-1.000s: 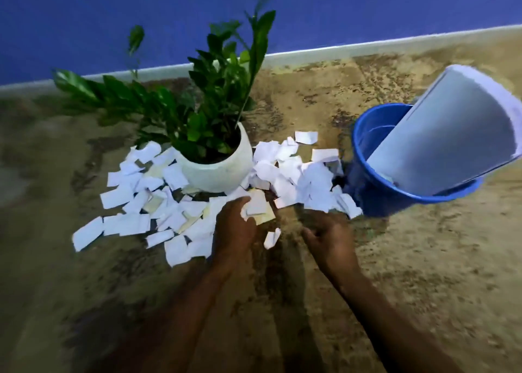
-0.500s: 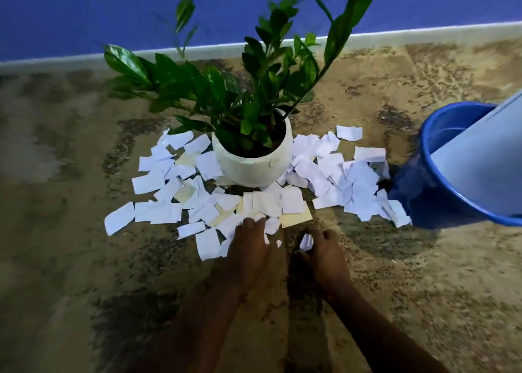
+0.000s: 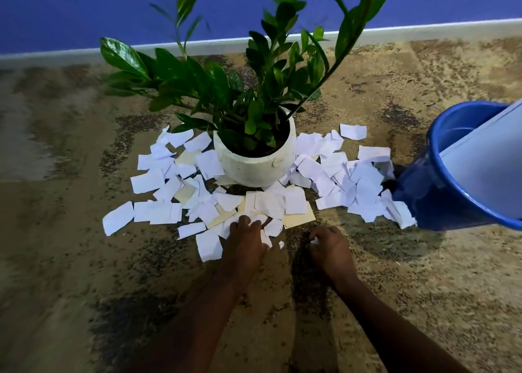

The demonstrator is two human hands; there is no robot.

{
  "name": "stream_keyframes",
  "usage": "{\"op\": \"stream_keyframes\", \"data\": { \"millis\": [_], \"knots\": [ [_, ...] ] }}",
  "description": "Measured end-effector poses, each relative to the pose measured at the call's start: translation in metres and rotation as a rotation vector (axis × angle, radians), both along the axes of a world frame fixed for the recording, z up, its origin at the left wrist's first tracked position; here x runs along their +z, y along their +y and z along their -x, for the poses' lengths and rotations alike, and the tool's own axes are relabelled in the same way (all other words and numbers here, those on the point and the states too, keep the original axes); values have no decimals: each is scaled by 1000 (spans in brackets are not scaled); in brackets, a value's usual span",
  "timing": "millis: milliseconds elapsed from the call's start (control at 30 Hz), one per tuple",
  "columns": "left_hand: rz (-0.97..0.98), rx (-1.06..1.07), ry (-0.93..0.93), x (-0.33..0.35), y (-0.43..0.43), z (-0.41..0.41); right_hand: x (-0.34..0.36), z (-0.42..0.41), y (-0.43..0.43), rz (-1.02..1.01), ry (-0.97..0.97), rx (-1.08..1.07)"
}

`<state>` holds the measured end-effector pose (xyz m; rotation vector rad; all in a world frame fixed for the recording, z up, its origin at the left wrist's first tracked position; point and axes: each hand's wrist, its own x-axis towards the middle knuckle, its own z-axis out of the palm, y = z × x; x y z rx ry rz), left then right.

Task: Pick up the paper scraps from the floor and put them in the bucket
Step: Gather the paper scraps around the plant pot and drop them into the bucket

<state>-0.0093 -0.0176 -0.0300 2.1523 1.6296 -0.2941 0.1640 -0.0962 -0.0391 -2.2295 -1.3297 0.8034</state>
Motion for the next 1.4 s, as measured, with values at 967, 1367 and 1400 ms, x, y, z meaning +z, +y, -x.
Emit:
{"op": "stream_keyframes", "data": {
  "millis": [967, 1367, 1400],
  "knots": [
    [46, 110, -1187, 232, 6, -252, 227, -184, -24, -388, -225, -412],
    [151, 211, -1210, 194, 4, -341, 200, -232, -28, -251, -279, -446],
    [143, 207, -1219, 191, 1, -340, 198, -232, -28, -255, -273, -458]
  ]
}}
